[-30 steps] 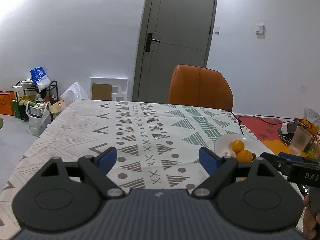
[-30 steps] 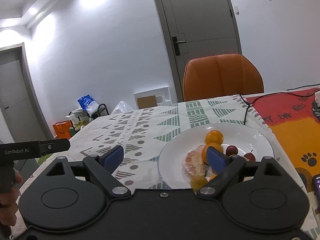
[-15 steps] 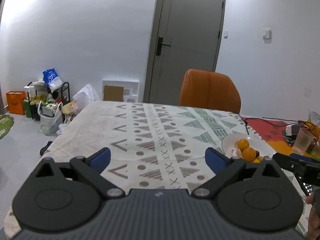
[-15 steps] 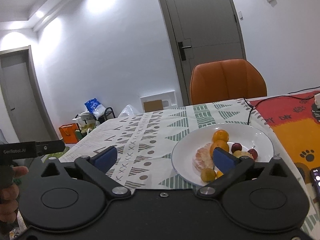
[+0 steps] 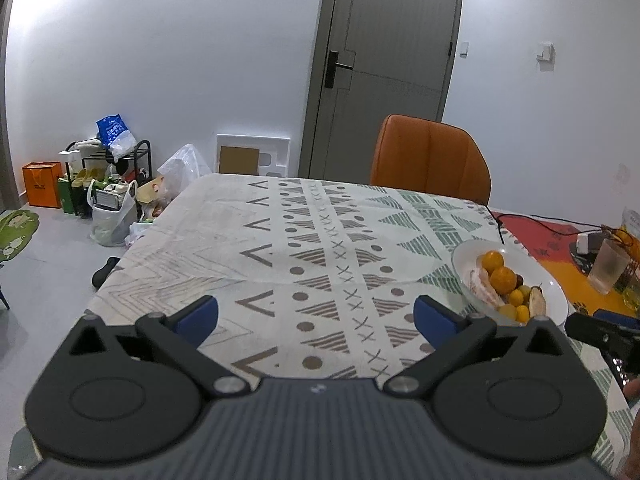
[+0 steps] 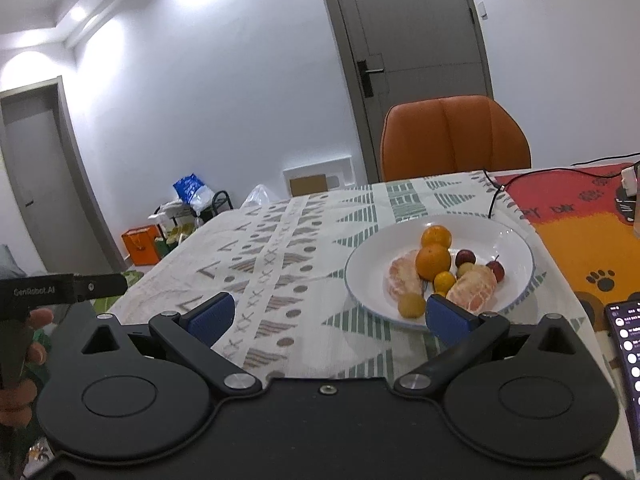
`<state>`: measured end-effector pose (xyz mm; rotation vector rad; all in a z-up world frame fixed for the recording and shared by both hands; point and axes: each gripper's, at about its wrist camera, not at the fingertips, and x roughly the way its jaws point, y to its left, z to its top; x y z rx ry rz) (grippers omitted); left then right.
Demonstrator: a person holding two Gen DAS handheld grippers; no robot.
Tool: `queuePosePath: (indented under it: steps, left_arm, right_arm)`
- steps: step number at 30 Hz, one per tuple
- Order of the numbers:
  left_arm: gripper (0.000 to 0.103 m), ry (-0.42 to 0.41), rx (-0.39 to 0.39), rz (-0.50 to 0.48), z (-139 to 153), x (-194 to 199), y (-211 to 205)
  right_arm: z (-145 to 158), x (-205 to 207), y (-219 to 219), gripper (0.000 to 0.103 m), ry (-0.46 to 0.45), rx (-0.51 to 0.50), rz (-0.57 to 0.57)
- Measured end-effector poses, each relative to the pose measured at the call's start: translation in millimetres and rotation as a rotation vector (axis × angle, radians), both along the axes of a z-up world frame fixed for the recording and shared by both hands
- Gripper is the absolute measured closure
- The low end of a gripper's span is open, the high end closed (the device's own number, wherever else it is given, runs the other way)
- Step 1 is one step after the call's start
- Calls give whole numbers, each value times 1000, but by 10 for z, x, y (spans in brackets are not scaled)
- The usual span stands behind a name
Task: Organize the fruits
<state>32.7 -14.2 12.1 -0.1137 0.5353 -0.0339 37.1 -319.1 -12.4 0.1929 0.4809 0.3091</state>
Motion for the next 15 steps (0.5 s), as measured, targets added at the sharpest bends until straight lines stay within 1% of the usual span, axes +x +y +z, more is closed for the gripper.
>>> queuePosePath:
  steps: [5, 11, 15]
  left_arm:
    - [0, 19, 25, 8, -21, -41, 0]
    - [0, 34, 38, 8, -60, -68, -3]
    - [0, 44, 42, 2, -96, -66, -17]
  right_arm:
    - [-17, -68, 25, 0, 9, -25, 12]
    - [-95, -47, 59, 0, 51, -55, 12]
    - [-129, -36, 57, 0, 70, -50, 18]
